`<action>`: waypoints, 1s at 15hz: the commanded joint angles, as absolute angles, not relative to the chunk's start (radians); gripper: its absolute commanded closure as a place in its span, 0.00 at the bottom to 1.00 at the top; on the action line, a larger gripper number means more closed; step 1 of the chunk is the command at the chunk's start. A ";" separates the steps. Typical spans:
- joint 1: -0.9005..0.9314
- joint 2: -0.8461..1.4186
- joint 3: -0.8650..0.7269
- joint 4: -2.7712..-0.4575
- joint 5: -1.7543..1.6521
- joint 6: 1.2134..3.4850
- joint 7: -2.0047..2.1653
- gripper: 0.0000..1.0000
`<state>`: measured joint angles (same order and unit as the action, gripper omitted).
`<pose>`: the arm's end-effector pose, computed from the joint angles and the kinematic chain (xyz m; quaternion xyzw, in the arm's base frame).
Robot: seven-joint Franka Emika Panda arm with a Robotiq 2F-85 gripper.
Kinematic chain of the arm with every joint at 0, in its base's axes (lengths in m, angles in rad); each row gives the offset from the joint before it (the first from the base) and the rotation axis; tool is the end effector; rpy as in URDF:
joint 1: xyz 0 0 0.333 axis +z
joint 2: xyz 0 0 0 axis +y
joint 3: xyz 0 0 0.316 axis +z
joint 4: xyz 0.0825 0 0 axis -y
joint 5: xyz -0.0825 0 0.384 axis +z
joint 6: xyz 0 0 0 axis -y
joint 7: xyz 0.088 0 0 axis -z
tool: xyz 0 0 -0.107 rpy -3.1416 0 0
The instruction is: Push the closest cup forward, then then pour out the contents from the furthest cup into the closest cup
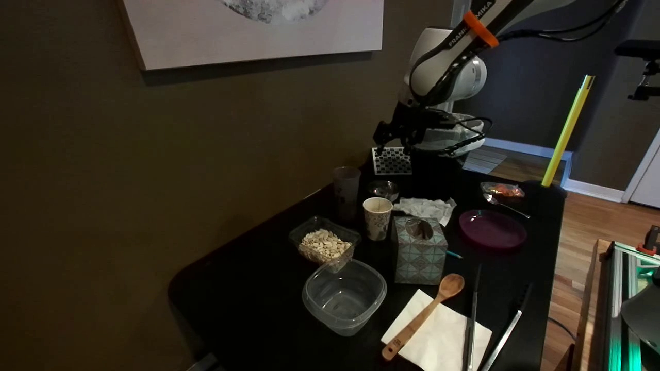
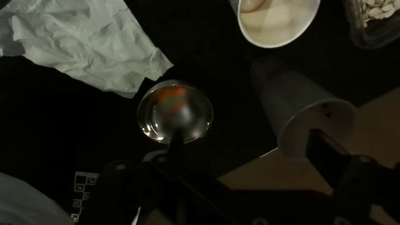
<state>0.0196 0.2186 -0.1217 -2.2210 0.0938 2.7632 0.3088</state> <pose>0.5741 -0.0617 0.3111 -0.9578 0.2370 -0.1601 0.0281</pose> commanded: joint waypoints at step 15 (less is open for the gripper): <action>-0.065 0.575 -0.025 -1.794 0.171 2.580 0.117 0.00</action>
